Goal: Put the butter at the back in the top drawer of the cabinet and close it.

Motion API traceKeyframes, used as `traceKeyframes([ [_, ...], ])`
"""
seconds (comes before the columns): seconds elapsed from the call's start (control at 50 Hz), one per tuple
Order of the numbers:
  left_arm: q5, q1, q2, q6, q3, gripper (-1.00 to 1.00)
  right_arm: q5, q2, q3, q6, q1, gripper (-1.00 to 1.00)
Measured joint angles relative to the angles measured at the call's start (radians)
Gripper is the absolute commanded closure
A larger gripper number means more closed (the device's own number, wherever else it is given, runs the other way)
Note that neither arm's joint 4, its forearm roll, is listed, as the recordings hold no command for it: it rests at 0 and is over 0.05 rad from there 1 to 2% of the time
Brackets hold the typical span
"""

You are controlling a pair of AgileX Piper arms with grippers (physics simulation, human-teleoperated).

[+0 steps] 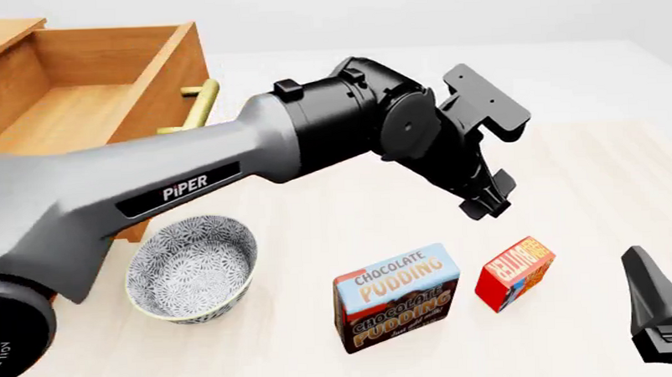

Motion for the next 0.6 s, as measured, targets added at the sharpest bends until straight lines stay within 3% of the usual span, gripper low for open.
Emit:
traceKeyframes([
  [0.6, 0.015, -0.049, 0.147, -0.046, -0.097, -1.00, 0.000, 0.000, 0.000, 0.000, 0.000, -1.00],
])
